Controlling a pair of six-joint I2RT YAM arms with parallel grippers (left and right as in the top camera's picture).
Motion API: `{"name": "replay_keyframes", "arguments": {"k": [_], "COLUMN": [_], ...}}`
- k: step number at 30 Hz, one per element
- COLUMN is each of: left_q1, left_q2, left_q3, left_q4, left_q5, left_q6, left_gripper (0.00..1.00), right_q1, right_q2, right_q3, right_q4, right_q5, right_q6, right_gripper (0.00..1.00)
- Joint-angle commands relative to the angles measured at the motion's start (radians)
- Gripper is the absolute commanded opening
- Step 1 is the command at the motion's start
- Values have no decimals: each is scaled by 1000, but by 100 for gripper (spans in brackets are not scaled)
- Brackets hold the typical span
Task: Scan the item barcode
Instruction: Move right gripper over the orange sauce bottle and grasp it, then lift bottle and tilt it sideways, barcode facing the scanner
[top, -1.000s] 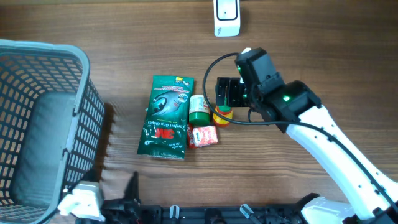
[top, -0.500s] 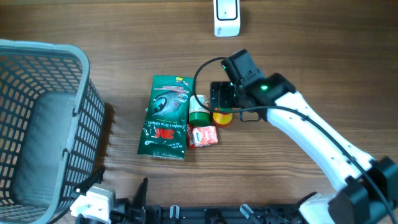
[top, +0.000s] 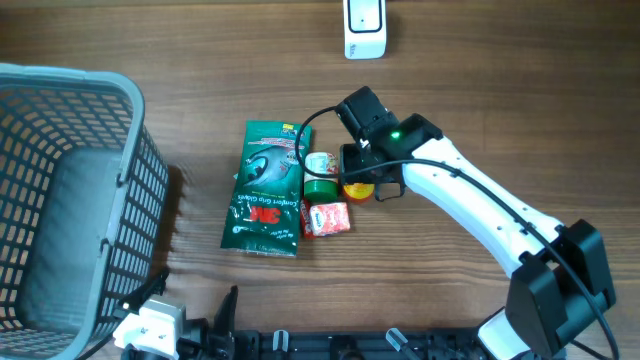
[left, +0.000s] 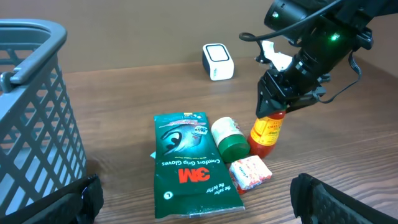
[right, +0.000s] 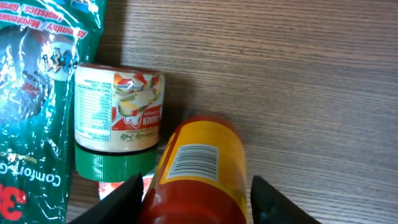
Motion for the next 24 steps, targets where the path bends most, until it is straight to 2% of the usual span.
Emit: {"name": "replay_keyframes", "arguments": {"k": [1, 4, 7, 10, 11, 16, 24], "left_q1": [-4, -4, -4, -4, -4, -4, -4], "left_q2": [-8, -8, -8, -8, -8, -8, -8], "left_q3": [-4, -4, -4, -4, -4, -4, -4], "left_q4": [0, 0, 0, 0, 0, 0, 0], "left_q5": [20, 20, 20, 20, 20, 20, 20], "left_q6": [15, 15, 15, 15, 15, 16, 15], "left_gripper": [100, 100, 100, 100, 100, 100, 100], "right_q1": [1, 0, -27, -59, -75, -126, -153], "right_q2": [50, 44, -6, -69, -108, -193, -221], "right_q3": [-13, -12, 11, 31, 31, 31, 31], "right_q4": [-21, -26, -69, -110, -127, -180, -164], "right_q5": [-21, -41, -117, -203, -266, -504, -930], "right_q6": [2, -26, -146, -323, -418, -691, -1024], "right_gripper": [47, 40, 33, 33, 33, 33, 32]}}
